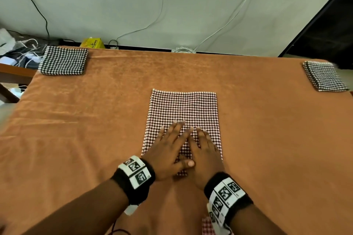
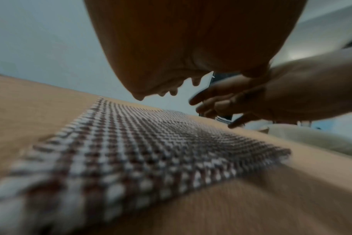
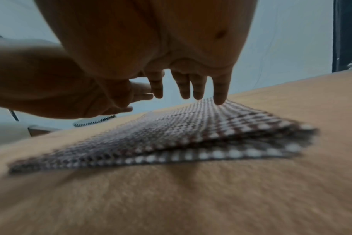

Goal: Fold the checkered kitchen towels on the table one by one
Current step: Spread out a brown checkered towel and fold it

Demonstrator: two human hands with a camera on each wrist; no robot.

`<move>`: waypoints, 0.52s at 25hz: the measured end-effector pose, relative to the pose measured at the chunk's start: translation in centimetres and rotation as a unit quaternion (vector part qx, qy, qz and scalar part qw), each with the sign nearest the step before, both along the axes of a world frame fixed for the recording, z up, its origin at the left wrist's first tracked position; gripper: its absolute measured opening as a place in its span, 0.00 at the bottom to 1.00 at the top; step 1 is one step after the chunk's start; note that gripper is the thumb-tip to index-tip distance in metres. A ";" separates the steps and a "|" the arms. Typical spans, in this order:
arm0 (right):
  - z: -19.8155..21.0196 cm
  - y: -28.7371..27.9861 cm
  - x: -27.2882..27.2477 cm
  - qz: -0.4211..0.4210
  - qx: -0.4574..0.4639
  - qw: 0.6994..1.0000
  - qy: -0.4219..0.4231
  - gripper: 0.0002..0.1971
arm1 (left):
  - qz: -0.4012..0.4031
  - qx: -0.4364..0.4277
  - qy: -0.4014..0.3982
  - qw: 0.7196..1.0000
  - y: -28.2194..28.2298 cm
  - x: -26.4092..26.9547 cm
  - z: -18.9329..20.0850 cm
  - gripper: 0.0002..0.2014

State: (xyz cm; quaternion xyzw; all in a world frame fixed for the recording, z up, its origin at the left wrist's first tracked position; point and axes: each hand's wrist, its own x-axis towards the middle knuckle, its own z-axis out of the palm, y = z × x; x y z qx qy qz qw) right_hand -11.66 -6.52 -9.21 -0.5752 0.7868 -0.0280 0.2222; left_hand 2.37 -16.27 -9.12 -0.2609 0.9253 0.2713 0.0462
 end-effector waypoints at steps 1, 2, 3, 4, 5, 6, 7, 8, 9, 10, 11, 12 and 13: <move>-0.7 0.2 -0.5 0.017 0.050 0.998 0.021 0.40 | -0.025 -0.022 -0.039 0.999 0.9 -0.2 -0.9 0.46; -1.4 0.5 -0.8 0.032 0.080 0.996 0.034 0.42 | -0.033 -0.039 -0.072 0.996 1.3 -0.2 -1.8 0.47; -2.0 0.8 -1.0 0.045 0.096 0.994 0.041 0.43 | -0.031 -0.055 -0.100 0.993 1.4 -0.1 -2.6 0.48; -2.5 1.2 -1.2 0.054 0.103 0.992 0.045 0.42 | -0.028 -0.073 -0.122 0.989 1.2 -0.1 -3.1 0.49; -2.8 1.7 -1.5 0.056 0.105 0.992 0.049 0.40 | -0.025 -0.091 -0.137 0.986 1.1 0.1 -3.5 0.50; -3.0 2.0 -1.9 0.049 0.101 0.992 0.052 0.39 | -0.021 -0.102 -0.149 0.983 0.9 0.3 -3.6 0.50; -3.0 2.2 -2.3 0.038 0.098 0.993 0.054 0.39 | -0.014 -0.104 -0.159 0.982 0.8 0.6 -3.7 0.50; -3.0 2.4 -2.7 0.029 0.100 0.993 0.055 0.38 | -0.005 -0.101 -0.168 0.981 0.7 0.9 -3.8 0.49; -2.9 2.5 -3.2 0.020 0.104 0.993 0.057 0.38 | 0.005 -0.098 -0.174 0.980 0.6 1.3 -3.7 0.49; -2.9 2.6 -3.7 0.012 0.109 0.992 0.059 0.38 | 0.019 -0.095 -0.180 0.979 0.5 1.6 -3.6 0.49; -3.0 2.8 -4.2 0.003 0.114 0.992 0.061 0.39 | 0.036 -0.088 -0.186 0.978 0.4 2.0 -3.5 0.49; -3.0 3.0 -4.7 -0.007 0.117 0.991 0.060 0.39 | 0.054 -0.080 -0.191 0.977 0.3 2.5 -3.4 0.49; -2.9 3.2 -5.3 -0.017 0.120 0.991 0.058 0.39 | 0.071 -0.075 -0.195 0.975 0.2 2.9 -3.3 0.49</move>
